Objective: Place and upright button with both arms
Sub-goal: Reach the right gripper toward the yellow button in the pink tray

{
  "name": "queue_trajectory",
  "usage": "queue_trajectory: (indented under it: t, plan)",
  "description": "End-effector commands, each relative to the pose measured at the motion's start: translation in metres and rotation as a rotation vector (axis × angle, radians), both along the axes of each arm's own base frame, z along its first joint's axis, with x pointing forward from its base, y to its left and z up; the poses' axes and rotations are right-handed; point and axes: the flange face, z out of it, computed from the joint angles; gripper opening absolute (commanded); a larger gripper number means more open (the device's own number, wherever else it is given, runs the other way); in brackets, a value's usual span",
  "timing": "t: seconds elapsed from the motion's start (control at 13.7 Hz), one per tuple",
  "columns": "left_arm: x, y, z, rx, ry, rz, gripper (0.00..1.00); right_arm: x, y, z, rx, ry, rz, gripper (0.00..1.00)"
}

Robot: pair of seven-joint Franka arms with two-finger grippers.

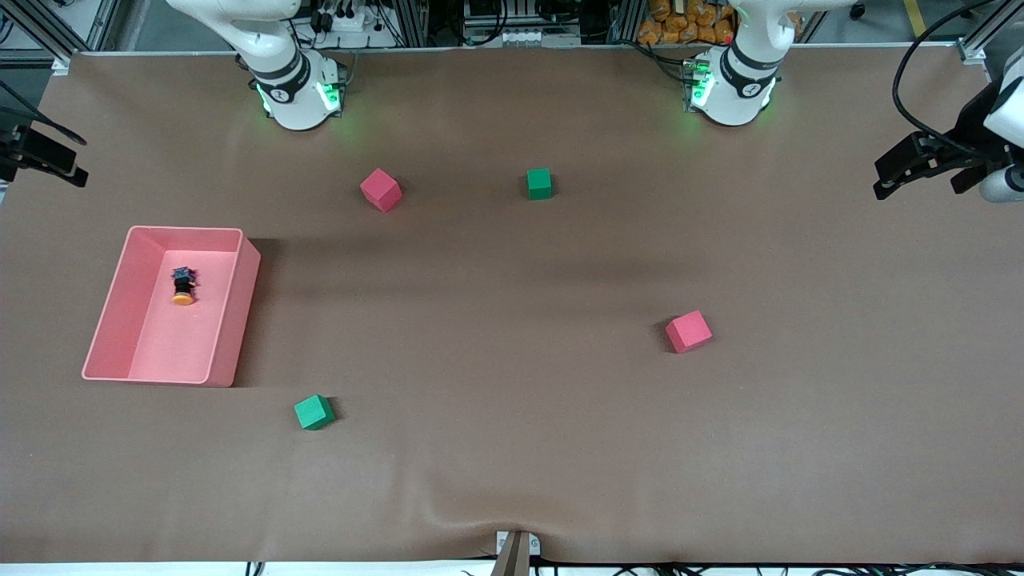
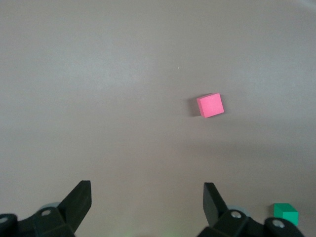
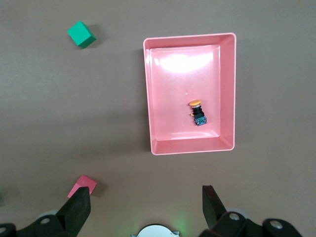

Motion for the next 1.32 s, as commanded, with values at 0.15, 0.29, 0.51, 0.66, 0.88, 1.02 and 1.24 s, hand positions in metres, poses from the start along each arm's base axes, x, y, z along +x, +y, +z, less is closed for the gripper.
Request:
queue_trajectory:
  t: [0.15, 0.29, 0.51, 0.66, 0.88, 1.02, 1.24]
  plan:
    - [0.0, 0.005, 0.005, -0.017, -0.005, -0.007, 1.0, 0.0, -0.015, 0.007, -0.011, -0.003, -0.027, 1.0]
    - [0.0, 0.004, 0.005, -0.017, -0.005, -0.007, 1.0, 0.0, -0.024, 0.005, -0.006, 0.001, -0.044, 1.0]
    - [0.0, 0.005, 0.005, -0.018, -0.005, -0.005, 1.0, 0.015, -0.039, -0.036, 0.001, 0.08, -0.052, 1.0]
    - [0.001, 0.005, 0.004, -0.017, -0.003, -0.007, 1.0, 0.034, -0.047, -0.075, 0.011, 0.139, -0.055, 1.0]
    - [0.001, 0.005, 0.004, -0.017, -0.003, -0.007, 1.0, 0.049, -0.067, -0.146, 0.028, 0.187, -0.043, 1.0]
    - [0.001, 0.006, 0.004, -0.017, -0.003, -0.005, 1.0, 0.044, -0.076, -0.189, 0.032, 0.187, -0.038, 1.0]
    - [0.003, 0.006, 0.001, -0.018, 0.003, -0.002, 1.0, 0.04, -0.087, -0.227, 0.025, 0.165, 0.019, 1.0]
